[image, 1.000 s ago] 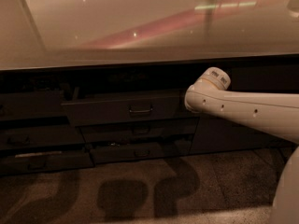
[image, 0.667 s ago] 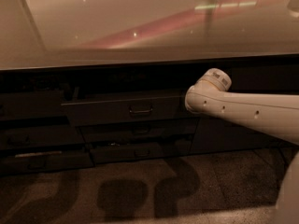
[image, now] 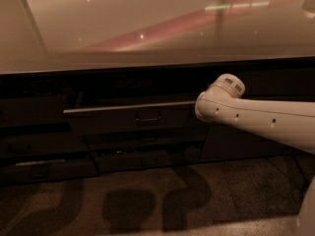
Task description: Open top drawer
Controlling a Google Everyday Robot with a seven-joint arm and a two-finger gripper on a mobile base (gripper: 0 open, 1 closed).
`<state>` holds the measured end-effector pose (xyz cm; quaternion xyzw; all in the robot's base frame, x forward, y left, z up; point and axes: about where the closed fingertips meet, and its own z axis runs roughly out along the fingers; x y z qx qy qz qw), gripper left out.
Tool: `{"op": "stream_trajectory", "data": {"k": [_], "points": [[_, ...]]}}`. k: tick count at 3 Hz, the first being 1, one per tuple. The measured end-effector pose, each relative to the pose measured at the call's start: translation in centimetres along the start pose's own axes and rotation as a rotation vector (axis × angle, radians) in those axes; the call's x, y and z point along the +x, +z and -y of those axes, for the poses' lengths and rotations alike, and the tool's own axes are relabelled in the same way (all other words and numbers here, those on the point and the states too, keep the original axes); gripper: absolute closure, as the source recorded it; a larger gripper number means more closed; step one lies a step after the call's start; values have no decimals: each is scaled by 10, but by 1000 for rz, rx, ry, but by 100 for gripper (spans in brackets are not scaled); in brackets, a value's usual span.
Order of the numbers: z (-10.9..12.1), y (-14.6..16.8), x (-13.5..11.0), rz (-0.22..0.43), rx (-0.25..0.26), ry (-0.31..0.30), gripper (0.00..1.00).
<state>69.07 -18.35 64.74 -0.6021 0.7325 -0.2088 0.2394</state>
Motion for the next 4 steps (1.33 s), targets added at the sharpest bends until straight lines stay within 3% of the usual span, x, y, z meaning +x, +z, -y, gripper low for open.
{"op": "stream_trajectory", "data": {"k": [1, 3, 4], "points": [[-10, -2, 3, 7, -2, -9, 100], [-6, -14, 5, 24, 24, -7, 100], [-25, -18, 11, 39, 14, -22, 100]]}}
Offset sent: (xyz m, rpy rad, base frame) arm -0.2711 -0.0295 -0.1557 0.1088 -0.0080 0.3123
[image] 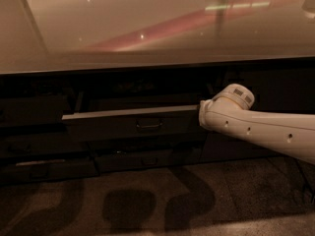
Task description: Open top drawer
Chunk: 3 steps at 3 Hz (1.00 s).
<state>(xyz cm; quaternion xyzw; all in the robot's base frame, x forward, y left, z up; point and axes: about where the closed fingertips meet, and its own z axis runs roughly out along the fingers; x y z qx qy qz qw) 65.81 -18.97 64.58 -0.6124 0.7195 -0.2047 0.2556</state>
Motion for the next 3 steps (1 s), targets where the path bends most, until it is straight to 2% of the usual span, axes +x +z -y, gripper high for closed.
{"op": "stream_trajectory", "data": {"k": [1, 3], "points": [[2, 1, -1, -4, -11, -1, 100], [4, -7, -2, 8, 6, -3, 100]]}}
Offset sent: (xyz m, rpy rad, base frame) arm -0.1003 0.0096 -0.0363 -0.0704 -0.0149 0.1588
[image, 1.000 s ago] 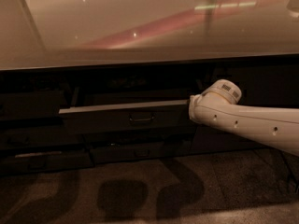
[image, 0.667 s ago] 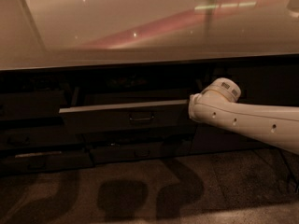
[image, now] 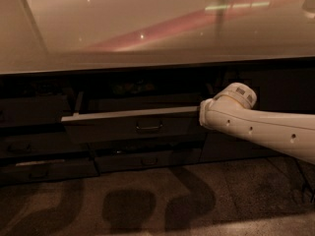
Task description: Open top drawer
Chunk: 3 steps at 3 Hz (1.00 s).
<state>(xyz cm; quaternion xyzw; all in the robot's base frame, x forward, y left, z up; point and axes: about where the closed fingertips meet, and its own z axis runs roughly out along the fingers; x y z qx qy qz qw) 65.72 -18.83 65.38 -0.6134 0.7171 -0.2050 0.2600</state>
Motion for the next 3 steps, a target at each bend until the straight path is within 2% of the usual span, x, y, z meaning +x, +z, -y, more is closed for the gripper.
{"op": "stream_trajectory", "data": {"k": [1, 2, 3], "points": [[-20, -4, 5, 10, -8, -20, 100], [-19, -7, 5, 11, -7, -20, 100], [-30, -12, 8, 13, -10, -30, 100]]}}
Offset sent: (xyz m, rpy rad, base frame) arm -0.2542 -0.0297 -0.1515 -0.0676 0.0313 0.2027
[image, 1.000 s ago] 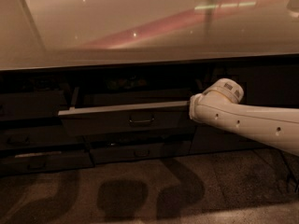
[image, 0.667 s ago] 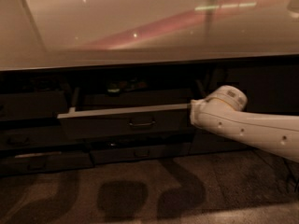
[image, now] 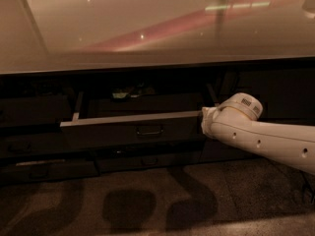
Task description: Open top drawer
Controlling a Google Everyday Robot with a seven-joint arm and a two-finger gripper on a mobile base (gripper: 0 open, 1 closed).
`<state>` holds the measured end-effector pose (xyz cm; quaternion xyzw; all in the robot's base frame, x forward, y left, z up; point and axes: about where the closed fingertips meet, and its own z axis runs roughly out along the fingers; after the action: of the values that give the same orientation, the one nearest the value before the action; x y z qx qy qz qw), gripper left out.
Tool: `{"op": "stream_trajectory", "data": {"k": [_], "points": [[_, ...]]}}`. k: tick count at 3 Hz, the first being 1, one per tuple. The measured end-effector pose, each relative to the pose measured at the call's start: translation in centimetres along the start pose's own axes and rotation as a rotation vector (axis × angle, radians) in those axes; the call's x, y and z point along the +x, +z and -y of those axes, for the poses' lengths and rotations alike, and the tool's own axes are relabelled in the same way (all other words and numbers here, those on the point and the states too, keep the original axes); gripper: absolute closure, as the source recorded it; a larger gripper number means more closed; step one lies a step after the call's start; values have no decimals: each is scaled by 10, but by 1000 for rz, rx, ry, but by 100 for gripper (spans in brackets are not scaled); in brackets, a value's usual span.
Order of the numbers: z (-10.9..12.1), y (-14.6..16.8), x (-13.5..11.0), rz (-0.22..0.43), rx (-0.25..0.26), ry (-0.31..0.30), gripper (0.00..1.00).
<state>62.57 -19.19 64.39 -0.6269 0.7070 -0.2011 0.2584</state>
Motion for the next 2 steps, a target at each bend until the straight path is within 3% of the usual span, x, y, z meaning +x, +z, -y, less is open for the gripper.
{"op": "stream_trajectory", "data": {"k": [1, 2], "points": [[0, 0, 0, 0, 0, 0, 100], [22, -9, -9, 4, 24, 19, 100]]}}
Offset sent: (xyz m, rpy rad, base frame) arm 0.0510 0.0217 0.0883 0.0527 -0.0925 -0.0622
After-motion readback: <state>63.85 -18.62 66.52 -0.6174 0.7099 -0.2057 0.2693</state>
